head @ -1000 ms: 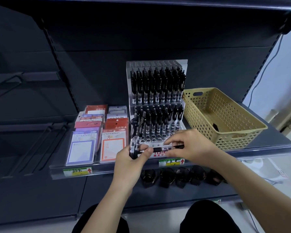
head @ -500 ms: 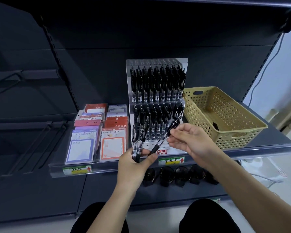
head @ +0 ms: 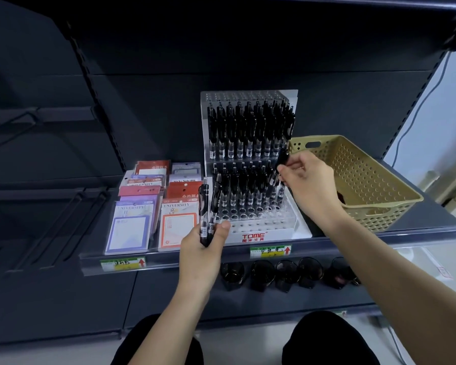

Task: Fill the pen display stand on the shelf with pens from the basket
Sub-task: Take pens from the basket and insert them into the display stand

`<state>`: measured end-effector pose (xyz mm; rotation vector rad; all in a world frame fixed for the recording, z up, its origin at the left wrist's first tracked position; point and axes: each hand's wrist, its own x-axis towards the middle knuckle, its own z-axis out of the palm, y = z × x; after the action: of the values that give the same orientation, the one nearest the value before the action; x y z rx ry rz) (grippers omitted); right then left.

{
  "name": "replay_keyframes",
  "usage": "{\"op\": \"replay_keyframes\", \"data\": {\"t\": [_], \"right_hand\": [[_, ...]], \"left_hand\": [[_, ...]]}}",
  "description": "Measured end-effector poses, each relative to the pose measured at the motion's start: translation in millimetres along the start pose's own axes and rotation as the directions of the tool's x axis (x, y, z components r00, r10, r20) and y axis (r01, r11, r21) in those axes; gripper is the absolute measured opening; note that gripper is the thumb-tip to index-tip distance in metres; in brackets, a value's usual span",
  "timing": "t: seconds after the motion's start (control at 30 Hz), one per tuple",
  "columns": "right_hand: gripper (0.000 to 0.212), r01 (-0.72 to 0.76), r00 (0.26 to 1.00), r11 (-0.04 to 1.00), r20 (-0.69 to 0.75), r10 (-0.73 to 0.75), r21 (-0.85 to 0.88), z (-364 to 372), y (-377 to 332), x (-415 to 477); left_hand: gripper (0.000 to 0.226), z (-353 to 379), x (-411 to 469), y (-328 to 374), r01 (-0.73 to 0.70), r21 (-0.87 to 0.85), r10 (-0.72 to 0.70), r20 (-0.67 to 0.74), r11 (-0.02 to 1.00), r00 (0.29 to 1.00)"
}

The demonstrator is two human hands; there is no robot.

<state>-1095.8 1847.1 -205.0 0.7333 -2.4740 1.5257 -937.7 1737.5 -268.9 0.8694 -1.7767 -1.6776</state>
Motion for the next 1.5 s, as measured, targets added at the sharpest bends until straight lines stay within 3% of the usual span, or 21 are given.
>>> {"op": "replay_keyframes", "data": {"t": [0.17, 0.47, 0.67, 0.77, 0.83, 0.9, 1.0, 1.27, 1.37, 1.5], "right_hand": [[0.007, 0.037, 0.999, 0.992, 0.043, -0.032, -0.125, 12.3, 5.8, 3.5], [0.009, -0.051, 0.986, 0.973, 0.141, 0.085, -0.225, 25.9, 28.9, 5.6], [0.017, -0.087, 0.983, 0.969, 0.136, 0.121, -0.231, 26.6, 31.5, 6.9], [0.023, -0.104, 0.992, 0.98, 0.052, 0.114, -0.171, 18.7, 25.5, -1.6], [0.015, -0.083, 0.995, 0.992, 0.05, 0.088, -0.098, 11.3, 16.4, -12.7], [0.004, -0.074, 0.978, 0.997, 0.193, 0.075, -0.008, 6.1, 5.5, -26.6], [0.005, -0.14, 0.913, 0.984, 0.398, 0.087, 0.106, 5.8, -5.9, -43.8], [0.007, -0.273, 0.885, 0.946, 0.43, 0.176, 0.174, 4.1, -3.6, -50.0], [0.002, -0.252, 0.923, 0.954, 0.337, 0.186, 0.161, -9.6, 0.0, -38.1], [0.001, -0.145, 0.989, 0.981, 0.043, 0.141, 0.129, -27.5, 7.1, -16.1]], "left_hand": [[0.018, -5.5, 4.1, -1.5, -0.006, 0.012, 0.006, -0.014, 1.0, 1.0], [0.024, -3.3, 3.5, -1.9, 0.032, 0.004, -0.032, 0.003, 0.999, 0.999], [0.031, 2.2, 1.3, 1.1, 0.082, -0.135, -0.07, 0.087, 0.987, 0.994], [0.026, 5.1, -1.0, 1.8, 0.071, -0.133, -0.054, 0.125, 0.989, 0.991], [0.023, 7.3, -2.1, 1.3, 0.055, -0.127, -0.035, 0.158, 0.99, 0.987], [0.021, 10.7, -3.5, 1.8, 0.041, -0.113, -0.018, 0.195, 0.993, 0.981], [0.024, 17.6, -6.0, 1.4, 0.008, -0.087, 0.012, 0.234, 0.996, 0.972], [0.026, 25.5, -9.7, -7.1, -0.008, -0.054, 0.024, 0.288, 0.998, 0.957], [0.021, 21.7, -4.7, -14.3, 0.0, -0.015, 0.003, 0.24, 1.0, 0.971], [0.02, 15.4, -2.6, -15.7, 0.013, -0.044, -0.006, 0.154, 0.999, 0.988]]}}
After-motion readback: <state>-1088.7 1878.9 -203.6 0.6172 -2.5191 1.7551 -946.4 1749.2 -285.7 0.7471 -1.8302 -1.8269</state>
